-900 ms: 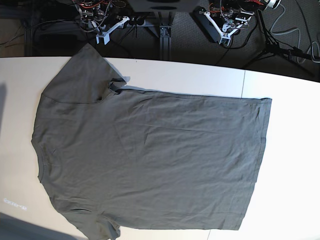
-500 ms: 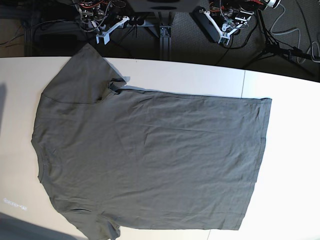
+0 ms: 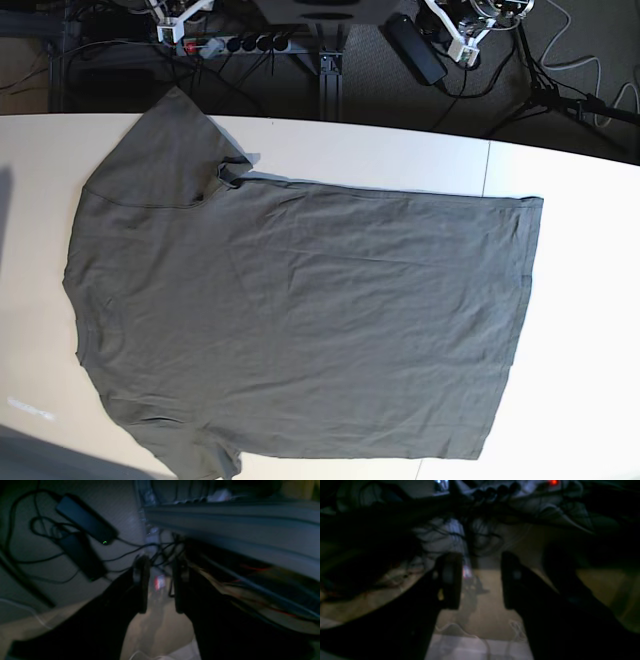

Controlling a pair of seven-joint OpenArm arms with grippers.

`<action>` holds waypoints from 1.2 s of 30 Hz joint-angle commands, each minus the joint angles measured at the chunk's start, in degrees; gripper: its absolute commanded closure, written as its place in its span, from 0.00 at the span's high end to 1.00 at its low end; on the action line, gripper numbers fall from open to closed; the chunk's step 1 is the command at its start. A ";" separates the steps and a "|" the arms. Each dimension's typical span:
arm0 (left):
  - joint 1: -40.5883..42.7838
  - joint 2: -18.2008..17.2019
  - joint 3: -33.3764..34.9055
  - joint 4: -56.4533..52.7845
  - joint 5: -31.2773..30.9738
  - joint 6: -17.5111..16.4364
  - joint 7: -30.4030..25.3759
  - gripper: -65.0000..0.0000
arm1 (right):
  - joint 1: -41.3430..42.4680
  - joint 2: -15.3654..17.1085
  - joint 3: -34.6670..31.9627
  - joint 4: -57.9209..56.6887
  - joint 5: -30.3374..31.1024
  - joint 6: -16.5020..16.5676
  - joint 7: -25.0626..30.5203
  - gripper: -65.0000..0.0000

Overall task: Fold the T-shirt properly
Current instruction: 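Move both grippers from rest toward the grey T-shirt's shoulder corners, then grasp the T-shirt's shoulder corners with the right and left grippers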

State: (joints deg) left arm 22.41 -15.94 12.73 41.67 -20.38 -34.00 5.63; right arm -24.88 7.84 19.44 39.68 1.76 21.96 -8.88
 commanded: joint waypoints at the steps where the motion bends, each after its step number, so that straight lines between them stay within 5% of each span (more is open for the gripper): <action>1: 2.23 -0.79 -1.70 3.06 -0.42 -2.38 -0.11 0.30 | -2.40 1.38 -0.68 2.95 1.97 -0.46 -0.50 0.40; 11: 17.88 -5.07 -12.52 31.89 -4.24 -5.01 1.11 0.30 | -23.45 9.84 -0.85 36.74 20.33 -0.28 -13.53 0.40; 18: 25.86 -5.22 -19.61 50.82 -8.00 -6.00 4.90 0.30 | -32.15 12.04 11.93 60.22 37.97 -0.13 -21.86 0.40; 24: 27.41 -5.38 -23.65 60.81 -14.62 -6.00 11.21 0.30 | -30.27 14.60 19.52 66.38 43.52 0.52 -22.01 0.49; 36: 27.43 -7.89 -24.06 62.62 -14.56 -6.00 12.26 0.30 | -15.61 14.84 17.03 62.12 44.98 0.79 -22.01 0.51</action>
State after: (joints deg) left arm 49.19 -23.22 -11.00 103.44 -34.15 -39.05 18.65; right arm -40.14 21.93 36.10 101.06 46.24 22.46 -31.75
